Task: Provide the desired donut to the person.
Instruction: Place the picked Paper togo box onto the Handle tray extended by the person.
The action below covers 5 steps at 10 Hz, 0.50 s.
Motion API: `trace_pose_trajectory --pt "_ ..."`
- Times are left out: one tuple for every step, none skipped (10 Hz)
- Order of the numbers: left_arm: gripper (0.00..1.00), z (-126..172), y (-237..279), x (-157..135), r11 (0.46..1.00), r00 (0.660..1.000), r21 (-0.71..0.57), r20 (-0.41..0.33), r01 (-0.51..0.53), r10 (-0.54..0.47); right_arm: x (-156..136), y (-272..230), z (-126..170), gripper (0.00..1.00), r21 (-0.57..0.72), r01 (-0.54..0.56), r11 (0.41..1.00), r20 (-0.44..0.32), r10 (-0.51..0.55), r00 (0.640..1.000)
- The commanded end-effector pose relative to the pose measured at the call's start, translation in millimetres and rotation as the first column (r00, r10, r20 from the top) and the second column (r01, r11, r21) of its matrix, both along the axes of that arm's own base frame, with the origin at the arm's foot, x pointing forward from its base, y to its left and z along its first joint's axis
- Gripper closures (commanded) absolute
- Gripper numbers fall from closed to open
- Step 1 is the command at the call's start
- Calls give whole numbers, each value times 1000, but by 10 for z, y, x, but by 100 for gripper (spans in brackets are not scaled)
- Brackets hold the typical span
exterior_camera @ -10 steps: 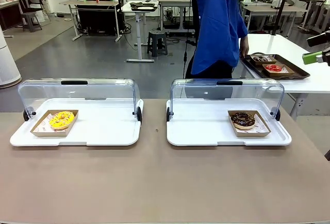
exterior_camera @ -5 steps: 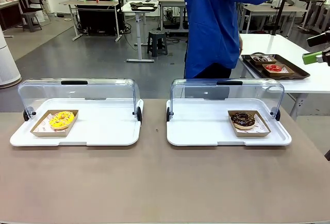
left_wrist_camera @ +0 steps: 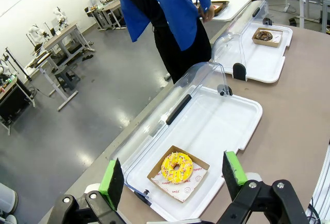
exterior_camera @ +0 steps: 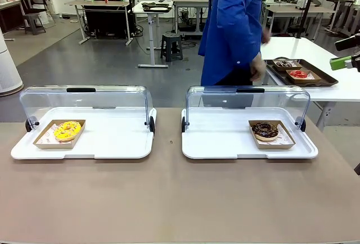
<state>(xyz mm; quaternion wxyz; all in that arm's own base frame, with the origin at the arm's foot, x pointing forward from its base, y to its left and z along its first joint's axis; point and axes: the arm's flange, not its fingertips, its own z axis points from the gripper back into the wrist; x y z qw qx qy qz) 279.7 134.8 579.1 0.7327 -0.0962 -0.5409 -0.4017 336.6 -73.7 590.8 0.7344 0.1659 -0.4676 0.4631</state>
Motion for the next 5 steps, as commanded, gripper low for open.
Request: trace_pose_trajectory --pt "0 -10 -6 1 1000 1000 1 -2 -1 2 7 6 -12 0 6 -7 1000 -1 7 1000" --pt "0 -10 -6 1 1000 1000 1 -2 -1 2 7 6 -12 0 6 -7 1000 -1 7 1000" --pt "0 -10 -6 1 1000 1000 1 -2 -1 2 7 6 -12 0 6 -7 1000 -1 7 1000" --pt "0 -10 -6 1 1000 1000 1 -2 -1 2 7 6 -12 0 6 -7 1000 -1 7 1000" --pt "0 -10 -6 1 1000 1000 1 -2 -1 2 7 6 -12 0 6 -7 1000 -1 7 1000"
